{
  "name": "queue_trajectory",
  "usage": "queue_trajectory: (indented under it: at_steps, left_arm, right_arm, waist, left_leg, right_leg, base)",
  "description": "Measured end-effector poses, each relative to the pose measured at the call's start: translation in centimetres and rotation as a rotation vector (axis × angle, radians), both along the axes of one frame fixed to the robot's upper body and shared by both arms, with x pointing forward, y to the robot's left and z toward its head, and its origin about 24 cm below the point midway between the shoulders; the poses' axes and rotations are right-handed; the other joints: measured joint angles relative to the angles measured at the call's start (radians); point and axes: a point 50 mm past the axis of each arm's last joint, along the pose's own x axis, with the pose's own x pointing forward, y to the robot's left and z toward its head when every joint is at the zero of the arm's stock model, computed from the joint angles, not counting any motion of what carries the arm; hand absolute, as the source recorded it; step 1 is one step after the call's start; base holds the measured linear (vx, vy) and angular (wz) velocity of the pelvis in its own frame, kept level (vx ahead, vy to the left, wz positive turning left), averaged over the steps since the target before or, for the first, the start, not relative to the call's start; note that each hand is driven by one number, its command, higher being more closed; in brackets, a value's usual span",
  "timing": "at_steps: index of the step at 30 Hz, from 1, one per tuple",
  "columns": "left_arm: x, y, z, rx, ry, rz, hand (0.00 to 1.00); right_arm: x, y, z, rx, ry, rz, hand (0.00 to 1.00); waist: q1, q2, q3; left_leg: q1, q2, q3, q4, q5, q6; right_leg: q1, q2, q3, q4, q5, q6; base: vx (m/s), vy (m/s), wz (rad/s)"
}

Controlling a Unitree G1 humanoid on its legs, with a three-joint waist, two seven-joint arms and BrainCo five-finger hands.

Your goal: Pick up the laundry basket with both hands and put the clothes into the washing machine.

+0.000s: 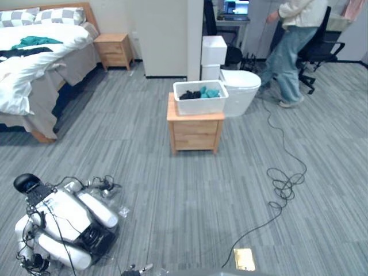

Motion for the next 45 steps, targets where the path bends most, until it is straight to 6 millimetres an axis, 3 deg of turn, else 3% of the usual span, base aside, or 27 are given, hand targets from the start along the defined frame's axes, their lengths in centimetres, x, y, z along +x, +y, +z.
queue_trajectory:
  at_steps: [11, 42, 45]
  left_arm:
    - [0.7, -0.1, 0.0, -0.008, -0.008, -0.045, 0.0]
    - [0.8, -0.1, 0.1, -0.013, -0.017, -0.032, 0.0]
    - [1.4, -0.3, 0.0, -0.015, -0.017, -0.053, 0.0]
  right_arm:
    - [0.1, 0.4, -0.1, 0.028, -0.002, -0.001, 0.0]
    - [-0.1, 0.3, -0.1, 0.035, -0.022, -0.071, 0.0]
    - [0.7, 0.1, 0.0, 0.041, -0.051, -0.094, 0.0]
  waist:
    - [-0.002, -0.011, 0.009]
    - [0.001, -0.006, 0.017]
    - [-0.001, 0.006, 0.042]
  left_leg:
    - [0.022, -0.002, 0.0, -0.045, 0.035, -0.001]
    - [0.038, -0.001, 0.022, -0.075, 0.042, 0.0]
    - [0.02, -0.009, 0.027, -0.05, 0.034, 0.01]
  right_leg:
    - [-0.002, -0.002, -0.012, 0.0, 0.008, 0.008]
    - [0.009, 0.0, 0.002, -0.037, 0.029, 0.0]
    - [-0.038, -0.011, 0.0, 0.067, -0.016, 0.045]
  base:
    - [-0.02, -0.006, 0.02]
    - [-0.01, -0.004, -0.02]
    - [-0.02, -0.007, -0.02]
